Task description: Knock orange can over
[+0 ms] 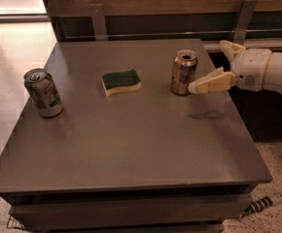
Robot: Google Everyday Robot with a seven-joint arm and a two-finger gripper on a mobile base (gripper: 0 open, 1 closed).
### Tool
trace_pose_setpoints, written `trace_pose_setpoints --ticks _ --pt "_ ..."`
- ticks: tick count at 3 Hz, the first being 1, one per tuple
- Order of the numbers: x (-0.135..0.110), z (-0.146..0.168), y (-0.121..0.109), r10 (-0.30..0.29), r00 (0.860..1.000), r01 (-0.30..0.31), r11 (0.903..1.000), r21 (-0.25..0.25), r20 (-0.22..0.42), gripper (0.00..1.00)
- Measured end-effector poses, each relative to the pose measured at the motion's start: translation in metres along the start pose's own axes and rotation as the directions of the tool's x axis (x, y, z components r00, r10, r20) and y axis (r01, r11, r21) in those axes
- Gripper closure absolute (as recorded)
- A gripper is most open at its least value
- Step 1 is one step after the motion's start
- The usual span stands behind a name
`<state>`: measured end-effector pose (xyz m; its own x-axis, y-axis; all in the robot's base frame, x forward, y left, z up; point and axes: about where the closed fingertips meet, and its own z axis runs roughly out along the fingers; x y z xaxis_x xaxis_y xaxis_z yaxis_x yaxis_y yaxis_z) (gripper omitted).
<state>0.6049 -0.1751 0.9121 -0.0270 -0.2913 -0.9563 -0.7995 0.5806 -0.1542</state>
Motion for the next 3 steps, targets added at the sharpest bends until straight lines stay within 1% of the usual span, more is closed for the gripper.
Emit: trace_pose_setpoints --ticks 1,2,3 --pt "0.017 0.016 -0.005 0.055 0.994 -0.053 0.9984 -0.021 0.098 0.0" --pt "0.027 0.022 -0.009 0.093 0.985 -0.09 0.9956 -0.027 0.149 0.0" --pt "0.033 0.026 -0.009 0.116 0.978 -0.112 0.9932 -0.031 0.175 0.0"
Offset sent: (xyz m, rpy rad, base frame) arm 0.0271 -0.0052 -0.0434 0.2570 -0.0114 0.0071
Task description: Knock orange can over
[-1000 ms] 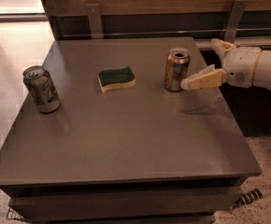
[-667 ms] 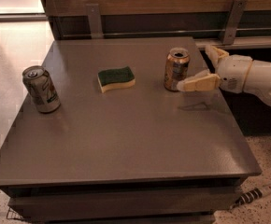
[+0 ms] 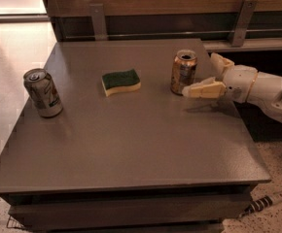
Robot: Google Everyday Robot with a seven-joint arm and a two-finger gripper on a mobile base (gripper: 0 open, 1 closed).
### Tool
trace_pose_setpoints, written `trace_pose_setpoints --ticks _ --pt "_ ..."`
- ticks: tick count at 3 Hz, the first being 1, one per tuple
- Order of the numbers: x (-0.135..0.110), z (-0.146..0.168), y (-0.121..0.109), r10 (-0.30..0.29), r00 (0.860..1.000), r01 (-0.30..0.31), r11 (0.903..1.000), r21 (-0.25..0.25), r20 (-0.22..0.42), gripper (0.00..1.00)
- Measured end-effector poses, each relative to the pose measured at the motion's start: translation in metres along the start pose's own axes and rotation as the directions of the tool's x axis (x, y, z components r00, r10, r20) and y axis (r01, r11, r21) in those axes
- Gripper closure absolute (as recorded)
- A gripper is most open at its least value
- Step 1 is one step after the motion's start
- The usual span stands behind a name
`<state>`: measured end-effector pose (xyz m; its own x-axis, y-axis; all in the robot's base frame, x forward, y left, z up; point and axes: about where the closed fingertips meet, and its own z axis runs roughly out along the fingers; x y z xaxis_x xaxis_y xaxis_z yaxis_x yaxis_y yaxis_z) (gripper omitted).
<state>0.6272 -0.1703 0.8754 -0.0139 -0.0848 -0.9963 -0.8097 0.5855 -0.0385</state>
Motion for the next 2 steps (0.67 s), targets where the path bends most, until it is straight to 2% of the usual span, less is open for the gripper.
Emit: trace_pose_setpoints --ticks 1,2 --pt "0.0054 0.0125 0.0012 0.016 0.999 -0.016 0.9998 -0.016 0.037 0.02" --pt "0.0077 0.0223 0.0018 0.02 0.998 -0.018 0.9996 -0.023 0.06 0.26"
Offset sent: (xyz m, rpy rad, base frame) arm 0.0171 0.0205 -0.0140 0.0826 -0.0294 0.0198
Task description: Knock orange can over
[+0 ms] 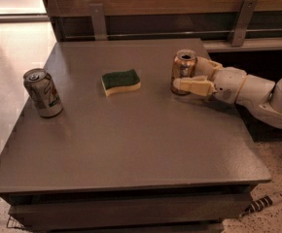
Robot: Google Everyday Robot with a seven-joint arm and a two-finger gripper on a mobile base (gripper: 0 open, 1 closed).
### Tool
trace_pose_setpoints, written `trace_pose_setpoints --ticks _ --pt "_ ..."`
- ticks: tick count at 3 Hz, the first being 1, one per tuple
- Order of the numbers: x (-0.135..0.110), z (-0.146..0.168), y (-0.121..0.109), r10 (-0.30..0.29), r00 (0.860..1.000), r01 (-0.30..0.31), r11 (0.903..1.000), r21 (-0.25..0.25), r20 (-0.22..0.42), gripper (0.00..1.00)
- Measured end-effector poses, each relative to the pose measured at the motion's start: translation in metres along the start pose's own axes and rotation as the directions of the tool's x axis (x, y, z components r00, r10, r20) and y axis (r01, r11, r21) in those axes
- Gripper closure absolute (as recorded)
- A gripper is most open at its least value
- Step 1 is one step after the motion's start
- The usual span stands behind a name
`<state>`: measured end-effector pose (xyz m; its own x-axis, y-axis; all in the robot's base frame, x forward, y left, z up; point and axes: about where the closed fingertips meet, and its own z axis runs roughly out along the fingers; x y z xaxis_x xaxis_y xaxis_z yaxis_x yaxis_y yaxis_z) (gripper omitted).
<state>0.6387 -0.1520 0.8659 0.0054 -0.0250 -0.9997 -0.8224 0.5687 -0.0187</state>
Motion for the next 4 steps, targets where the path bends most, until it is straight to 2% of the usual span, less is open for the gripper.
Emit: trace_pose_setpoints --ticks 2,3,4 --pt "-0.0014 0.0041 0.003 -0.001 1.0 0.001 1.0 -0.008 0.0 0.72" --pt "-0.0023 0.0074 0.0051 -0.001 1.0 0.001 0.9999 -0.015 0.001 1.0" --pt "-0.0024 0.008 0.0055 -0.001 1.0 0.001 0.9999 -0.016 0.001 1.0"
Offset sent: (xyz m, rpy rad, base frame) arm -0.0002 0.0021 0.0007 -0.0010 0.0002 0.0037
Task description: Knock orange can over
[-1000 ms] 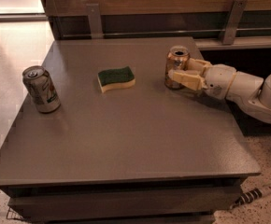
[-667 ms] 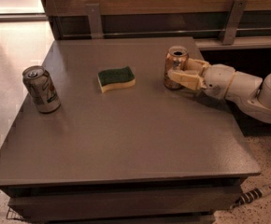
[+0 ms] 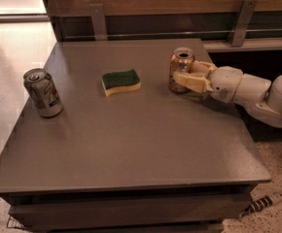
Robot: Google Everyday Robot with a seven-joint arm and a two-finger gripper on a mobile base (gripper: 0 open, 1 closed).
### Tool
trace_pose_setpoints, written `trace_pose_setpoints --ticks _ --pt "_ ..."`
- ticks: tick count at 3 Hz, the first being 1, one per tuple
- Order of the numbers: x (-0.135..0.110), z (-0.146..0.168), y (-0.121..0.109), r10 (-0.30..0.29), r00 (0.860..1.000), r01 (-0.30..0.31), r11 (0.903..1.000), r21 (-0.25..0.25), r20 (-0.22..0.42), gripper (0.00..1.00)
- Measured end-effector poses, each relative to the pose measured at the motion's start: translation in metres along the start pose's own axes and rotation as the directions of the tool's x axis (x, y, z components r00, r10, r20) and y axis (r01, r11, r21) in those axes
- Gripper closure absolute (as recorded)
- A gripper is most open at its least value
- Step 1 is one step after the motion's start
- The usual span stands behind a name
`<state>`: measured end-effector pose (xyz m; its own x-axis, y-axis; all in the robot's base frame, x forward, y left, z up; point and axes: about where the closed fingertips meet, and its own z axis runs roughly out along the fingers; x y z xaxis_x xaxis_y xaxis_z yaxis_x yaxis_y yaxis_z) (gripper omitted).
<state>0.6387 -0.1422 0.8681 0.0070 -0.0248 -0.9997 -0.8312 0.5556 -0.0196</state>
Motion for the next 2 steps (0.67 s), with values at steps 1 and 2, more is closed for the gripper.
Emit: trace_pose_setpoints --ticks 1,2 --pt "-0.014 -0.001 -0.001 -0.02 0.995 0.02 0.9998 0.0 -0.094 1.0" --pt "-0.033 -0.014 -0.005 -0.034 0.977 0.039 0.9991 0.019 -0.211 1.0"
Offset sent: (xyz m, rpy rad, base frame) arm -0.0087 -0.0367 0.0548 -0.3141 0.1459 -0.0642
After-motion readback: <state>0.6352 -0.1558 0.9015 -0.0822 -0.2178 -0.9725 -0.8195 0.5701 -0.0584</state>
